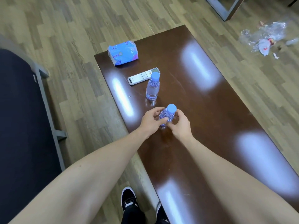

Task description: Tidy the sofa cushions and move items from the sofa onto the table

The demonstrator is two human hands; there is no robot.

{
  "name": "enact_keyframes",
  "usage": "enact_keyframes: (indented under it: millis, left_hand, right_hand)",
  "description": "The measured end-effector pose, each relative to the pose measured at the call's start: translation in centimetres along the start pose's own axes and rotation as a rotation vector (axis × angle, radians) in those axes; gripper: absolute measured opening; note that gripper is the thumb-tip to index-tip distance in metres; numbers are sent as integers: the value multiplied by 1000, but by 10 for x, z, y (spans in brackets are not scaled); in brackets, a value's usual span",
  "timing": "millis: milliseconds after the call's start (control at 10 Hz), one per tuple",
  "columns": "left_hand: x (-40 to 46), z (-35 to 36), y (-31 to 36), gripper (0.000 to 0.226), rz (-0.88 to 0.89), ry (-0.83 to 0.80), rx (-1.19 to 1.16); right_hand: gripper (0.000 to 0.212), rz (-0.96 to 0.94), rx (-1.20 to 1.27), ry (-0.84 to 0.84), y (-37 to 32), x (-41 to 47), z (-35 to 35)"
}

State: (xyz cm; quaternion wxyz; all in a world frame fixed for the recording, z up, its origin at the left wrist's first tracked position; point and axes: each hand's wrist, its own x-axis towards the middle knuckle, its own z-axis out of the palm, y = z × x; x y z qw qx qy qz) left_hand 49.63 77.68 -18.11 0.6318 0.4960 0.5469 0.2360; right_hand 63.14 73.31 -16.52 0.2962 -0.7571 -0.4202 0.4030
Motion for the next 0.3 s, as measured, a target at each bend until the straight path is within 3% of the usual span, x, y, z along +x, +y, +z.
enact_keyframes:
  millis: [200, 300]
  left_hand:
    - [-16, -2, 3, 65, -53, 18, 63]
    - [-35, -2, 14, 55, -106, 149, 79]
  right_hand:
    - [60, 31, 92, -1, 3, -5, 3]
    - [63, 50, 99, 54, 0, -13, -1]
